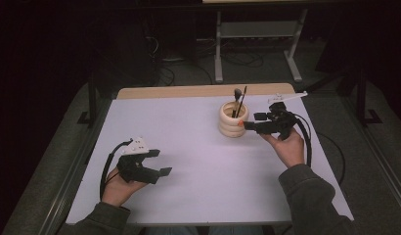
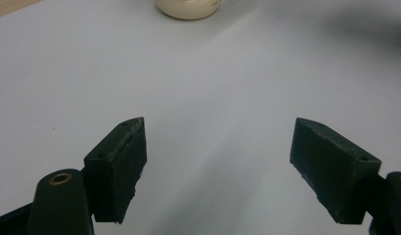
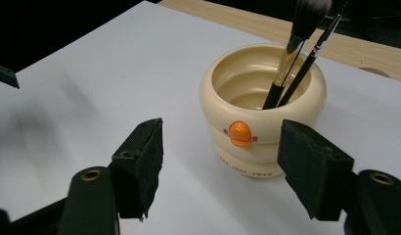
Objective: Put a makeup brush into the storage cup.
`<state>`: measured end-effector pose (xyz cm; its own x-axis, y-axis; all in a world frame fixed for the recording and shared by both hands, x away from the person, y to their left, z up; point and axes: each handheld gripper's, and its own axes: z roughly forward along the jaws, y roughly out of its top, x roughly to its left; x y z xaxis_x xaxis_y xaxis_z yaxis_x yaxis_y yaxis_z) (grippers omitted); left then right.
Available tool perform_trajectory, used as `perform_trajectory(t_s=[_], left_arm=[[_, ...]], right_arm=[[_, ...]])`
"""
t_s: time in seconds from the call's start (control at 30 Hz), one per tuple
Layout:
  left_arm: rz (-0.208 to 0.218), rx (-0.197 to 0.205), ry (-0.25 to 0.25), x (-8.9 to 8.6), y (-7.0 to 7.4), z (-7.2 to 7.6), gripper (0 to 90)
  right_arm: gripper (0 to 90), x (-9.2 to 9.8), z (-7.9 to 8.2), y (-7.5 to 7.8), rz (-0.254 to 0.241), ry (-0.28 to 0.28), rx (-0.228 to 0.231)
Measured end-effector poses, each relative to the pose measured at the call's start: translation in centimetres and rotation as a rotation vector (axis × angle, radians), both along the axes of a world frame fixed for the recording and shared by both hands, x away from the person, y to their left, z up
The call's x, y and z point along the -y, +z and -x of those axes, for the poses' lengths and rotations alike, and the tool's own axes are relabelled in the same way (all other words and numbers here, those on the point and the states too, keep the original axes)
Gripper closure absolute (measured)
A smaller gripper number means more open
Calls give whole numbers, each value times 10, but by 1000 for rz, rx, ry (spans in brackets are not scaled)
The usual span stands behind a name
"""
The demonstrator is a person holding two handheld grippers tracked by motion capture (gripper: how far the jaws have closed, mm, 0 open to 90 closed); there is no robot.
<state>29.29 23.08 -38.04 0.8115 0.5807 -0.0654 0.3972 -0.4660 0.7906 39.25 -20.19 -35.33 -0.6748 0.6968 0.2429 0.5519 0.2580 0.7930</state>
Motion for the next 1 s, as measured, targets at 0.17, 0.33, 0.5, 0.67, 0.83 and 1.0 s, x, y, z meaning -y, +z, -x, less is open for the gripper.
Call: perform_trajectory(t_s=[0.17, 0.33, 0.5, 0.67, 0.83, 1.0], left_arm=[[-4, 2, 3, 0, 0, 0, 207], [-18, 3, 2, -2, -1, -1, 205], [-11, -8, 18, -4, -1, -1, 205], [-11, -7, 23, -6, -2, -1, 206], [-6, -9, 26, -5, -3, -2, 206], [-12, -13, 34, -6, -4, -2, 207]], right_arm=[[311, 0, 4, 0, -3, 6, 10], [295, -3, 11, -2, 1, 15, 20], [289, -5, 17, -3, -1, 24, 45], [276, -6, 25, -7, 3, 27, 50], [266, -6, 32, -14, 8, 34, 62], [262, -9, 38, -15, 24, 39, 65]])
